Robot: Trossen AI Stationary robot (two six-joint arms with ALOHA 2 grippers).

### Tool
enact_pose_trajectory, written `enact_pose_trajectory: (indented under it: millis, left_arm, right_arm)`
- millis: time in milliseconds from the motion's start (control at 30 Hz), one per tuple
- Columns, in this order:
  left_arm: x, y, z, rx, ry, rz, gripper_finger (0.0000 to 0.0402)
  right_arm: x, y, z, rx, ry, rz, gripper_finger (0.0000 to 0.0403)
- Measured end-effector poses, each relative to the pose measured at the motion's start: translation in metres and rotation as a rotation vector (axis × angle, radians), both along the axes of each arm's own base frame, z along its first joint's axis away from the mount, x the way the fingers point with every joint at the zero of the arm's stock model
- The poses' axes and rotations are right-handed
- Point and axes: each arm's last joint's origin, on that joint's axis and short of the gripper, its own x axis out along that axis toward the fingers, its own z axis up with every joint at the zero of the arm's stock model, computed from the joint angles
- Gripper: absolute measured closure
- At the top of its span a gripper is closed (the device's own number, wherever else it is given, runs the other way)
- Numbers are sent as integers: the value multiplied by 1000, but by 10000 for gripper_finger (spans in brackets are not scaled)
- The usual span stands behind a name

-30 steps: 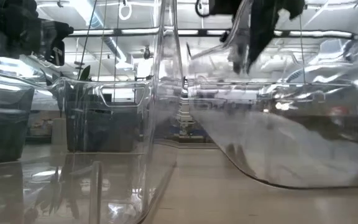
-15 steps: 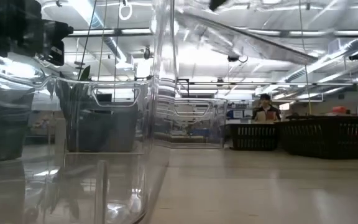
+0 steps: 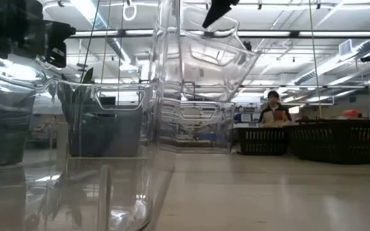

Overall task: Stack baskets by color
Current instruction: Stack the bottom right transparent bin on the transparent bin

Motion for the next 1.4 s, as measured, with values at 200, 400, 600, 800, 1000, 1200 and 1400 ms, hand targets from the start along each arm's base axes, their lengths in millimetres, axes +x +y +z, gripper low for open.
enact_pose_trajectory:
  millis: [200,400,600,800,1000,1200,1400]
  left_arm:
    - [0,0,0,0,-1,0,367]
    - [0,0,0,0,-1,0,368]
    - [0,0,0,0,-1,0,373]
    - [0,0,0,0,-1,0,366]
    - [0,0,0,0,-1,0,372]
    - [0,0,0,0,-1,0,376]
    - [0,0,0,0,-1,0,368]
  right_arm:
    - [-9,-42,8,-16,-61,-66,403]
    - [-18,-76,11,-9,-94,-65,403]
    - [-22,-105,2,73,-98,-15,403]
    - [-12,-123,-24,145,-7,-35,403]
    - [3,-133,-56,215,105,-21,403]
    - [13,-140,-84,308,184,14,403]
    - [26,-147,-107,332,233,31,402]
